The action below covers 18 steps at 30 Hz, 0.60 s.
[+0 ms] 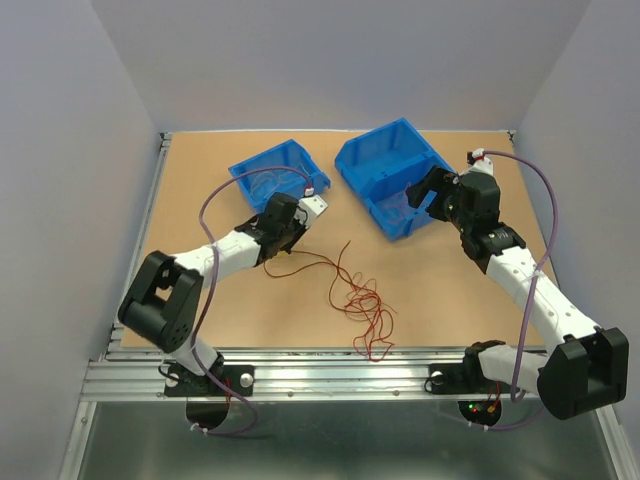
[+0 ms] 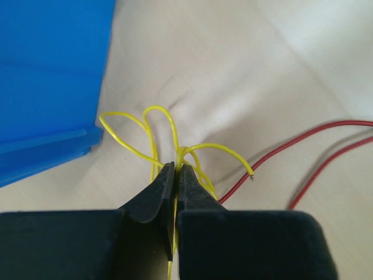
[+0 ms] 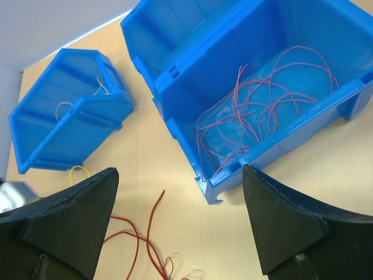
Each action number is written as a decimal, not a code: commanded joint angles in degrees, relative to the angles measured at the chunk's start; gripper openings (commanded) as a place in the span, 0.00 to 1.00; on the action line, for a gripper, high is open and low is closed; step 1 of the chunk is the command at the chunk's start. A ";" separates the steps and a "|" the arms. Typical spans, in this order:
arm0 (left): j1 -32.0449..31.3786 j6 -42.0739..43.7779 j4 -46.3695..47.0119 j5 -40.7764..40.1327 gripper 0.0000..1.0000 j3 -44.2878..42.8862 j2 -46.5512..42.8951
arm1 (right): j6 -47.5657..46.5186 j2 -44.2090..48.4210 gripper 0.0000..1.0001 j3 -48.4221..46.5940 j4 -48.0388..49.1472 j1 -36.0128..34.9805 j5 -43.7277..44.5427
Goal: Untangle the cables
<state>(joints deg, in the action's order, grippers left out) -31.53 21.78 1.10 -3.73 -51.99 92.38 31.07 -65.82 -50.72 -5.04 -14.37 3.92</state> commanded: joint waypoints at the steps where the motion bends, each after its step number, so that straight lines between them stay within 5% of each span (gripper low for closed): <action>1: -1.25 2.39 6.09 3.29 0.00 2.67 -12.45 | -0.75 0.17 0.91 1.32 3.81 -0.48 -0.93; 9: -1.26 5.03 19.11 7.41 0.00 12.78 -29.18 | -0.75 0.78 0.91 1.76 4.25 -0.48 -0.85; 18: -1.25 4.85 13.58 11.81 0.00 1.29 -26.12 | -1.01 0.43 0.91 2.29 4.51 -0.48 -1.90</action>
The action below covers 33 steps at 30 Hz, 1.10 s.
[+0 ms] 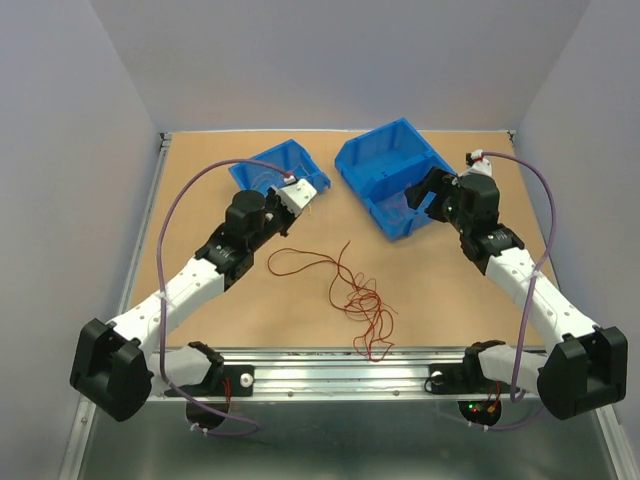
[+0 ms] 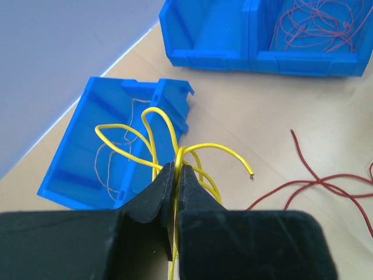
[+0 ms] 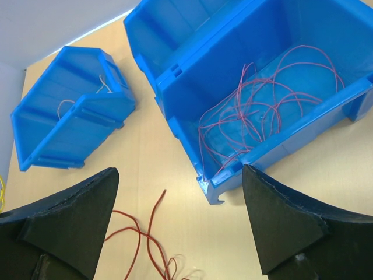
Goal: Untangle the cables
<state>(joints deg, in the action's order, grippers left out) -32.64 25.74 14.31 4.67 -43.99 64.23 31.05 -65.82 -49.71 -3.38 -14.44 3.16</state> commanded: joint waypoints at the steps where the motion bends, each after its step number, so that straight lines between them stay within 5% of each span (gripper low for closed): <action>1: -0.05 0.98 -0.24 4.99 0.00 -8.12 4.31 | -0.99 0.43 0.91 1.29 3.81 -0.42 -1.48; 10: -0.14 0.54 -3.14 12.03 0.00 -29.82 26.69 | -1.34 1.05 0.91 1.90 4.96 -0.42 -1.05; 24: -0.23 1.87 -14.21 13.53 0.00 -77.11 63.29 | -2.13 1.84 0.91 2.08 5.05 -0.42 -0.17; 28: -0.32 0.90 -17.38 10.29 0.69 -82.14 65.24 | -2.04 1.49 0.91 2.08 5.13 -0.42 -1.31; 33: 0.04 3.09 -11.06 9.04 0.80 -63.98 50.23 | -1.87 1.66 0.91 2.25 5.40 -0.42 -2.37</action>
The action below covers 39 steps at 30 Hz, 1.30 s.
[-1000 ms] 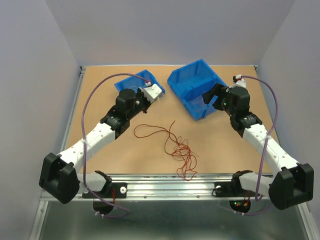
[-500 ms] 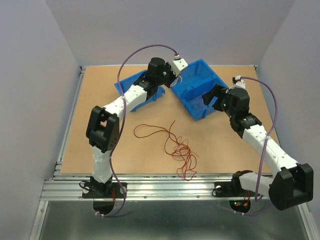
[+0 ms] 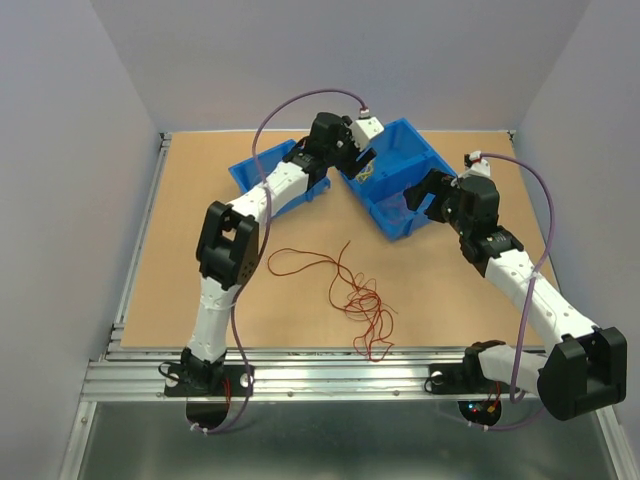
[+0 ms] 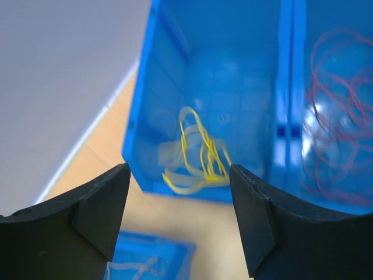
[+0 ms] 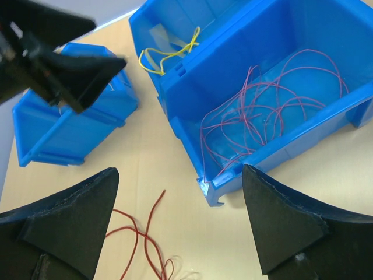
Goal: Untangle the cables
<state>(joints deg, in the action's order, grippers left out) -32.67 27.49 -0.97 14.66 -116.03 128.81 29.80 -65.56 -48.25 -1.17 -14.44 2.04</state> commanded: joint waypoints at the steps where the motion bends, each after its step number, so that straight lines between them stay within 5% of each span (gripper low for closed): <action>1: -0.03 1.87 4.92 -0.07 0.81 11.40 -19.77 | -0.54 1.40 0.91 0.79 3.28 -0.42 -1.34; 9: -0.03 6.77 2.12 6.70 0.82 42.00 -41.79 | -0.88 2.02 0.91 1.14 3.54 -0.42 -1.16; 16: -2.84 18.99 -1.15 15.38 0.99 65.71 -54.79 | -1.76 1.22 0.91 0.96 3.63 -0.42 -1.69; 24: -6.17 19.63 8.42 23.22 0.99 78.83 -62.10 | -2.12 1.13 0.91 0.70 3.63 -0.42 -1.69; 30: -8.90 19.10 17.40 18.57 0.99 85.00 -63.25 | -3.00 0.44 0.91 -0.09 3.54 -0.42 -7.05; 39: -11.89 14.44 15.56 13.48 0.94 79.55 -55.17 | -2.73 -0.80 0.90 -0.44 3.54 -0.42 -8.46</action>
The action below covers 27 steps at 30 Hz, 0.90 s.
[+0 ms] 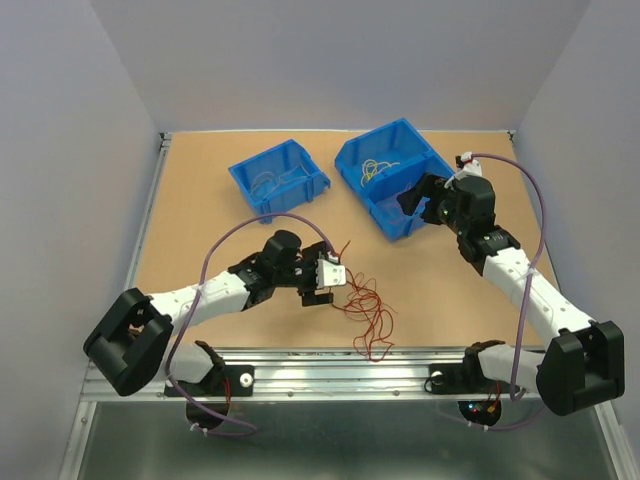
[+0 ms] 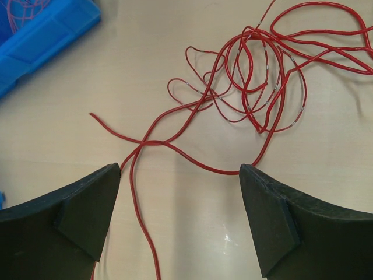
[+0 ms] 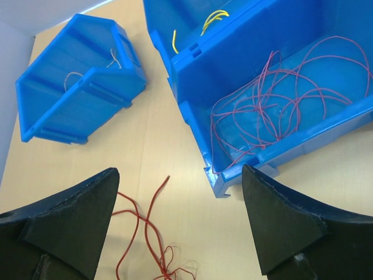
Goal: Untangle the cables
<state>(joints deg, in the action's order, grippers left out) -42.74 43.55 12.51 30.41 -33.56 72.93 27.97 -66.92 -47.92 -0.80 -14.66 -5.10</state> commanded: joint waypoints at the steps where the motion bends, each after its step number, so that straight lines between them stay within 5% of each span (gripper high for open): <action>1: -2.60 -1.71 2.08 -3.68 0.93 -2.91 1.25 | -0.90 0.73 0.90 -0.68 3.17 -0.20 -1.23; 18: -5.60 -7.06 0.57 -14.49 0.75 -8.02 7.94 | -1.16 -0.50 0.89 -1.03 3.17 -0.20 -2.45; 23: 3.69 -16.37 12.51 -22.47 0.88 -5.29 -1.62 | -1.51 -0.85 0.89 -1.12 3.17 -0.20 -2.37; 27: 6.61 -16.67 10.37 -33.47 0.99 -10.35 -2.88 | -1.51 -1.02 0.89 -1.21 3.17 -0.20 -2.63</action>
<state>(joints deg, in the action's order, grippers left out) -37.89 30.11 19.20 8.54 -38.98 72.49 27.62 -68.03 -47.92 -0.73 -14.66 -6.72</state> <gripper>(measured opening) 0.980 0.895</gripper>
